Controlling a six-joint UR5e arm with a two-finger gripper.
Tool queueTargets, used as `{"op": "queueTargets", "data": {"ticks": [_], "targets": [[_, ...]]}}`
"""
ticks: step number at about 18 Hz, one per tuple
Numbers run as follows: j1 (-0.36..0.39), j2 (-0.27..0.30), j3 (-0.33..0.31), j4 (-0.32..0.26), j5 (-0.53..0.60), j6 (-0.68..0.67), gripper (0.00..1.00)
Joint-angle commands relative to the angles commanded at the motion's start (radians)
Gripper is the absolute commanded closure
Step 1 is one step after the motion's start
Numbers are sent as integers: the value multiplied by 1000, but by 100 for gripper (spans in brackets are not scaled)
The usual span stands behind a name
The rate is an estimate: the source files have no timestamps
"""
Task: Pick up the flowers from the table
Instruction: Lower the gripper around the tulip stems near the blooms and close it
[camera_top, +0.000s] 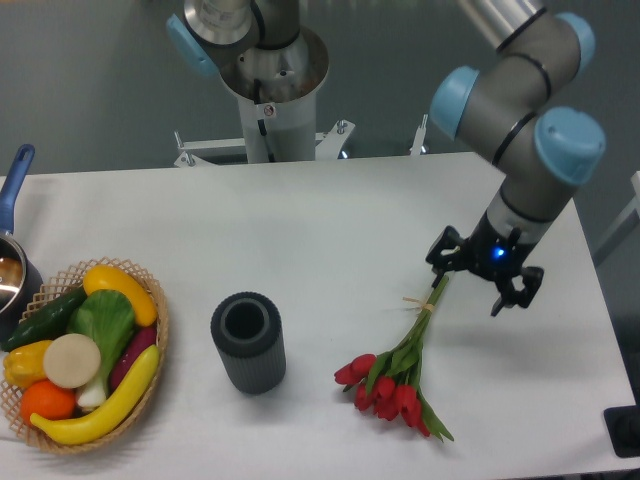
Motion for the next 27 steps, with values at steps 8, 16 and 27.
{"op": "queueTargets", "data": {"ticks": [8,16,27], "targets": [[-34,-49,-18,40,3,0,0],[-75,-83,-26,103,6,-5,0],[-101,-103,-49,136,64,-11,13]]}}
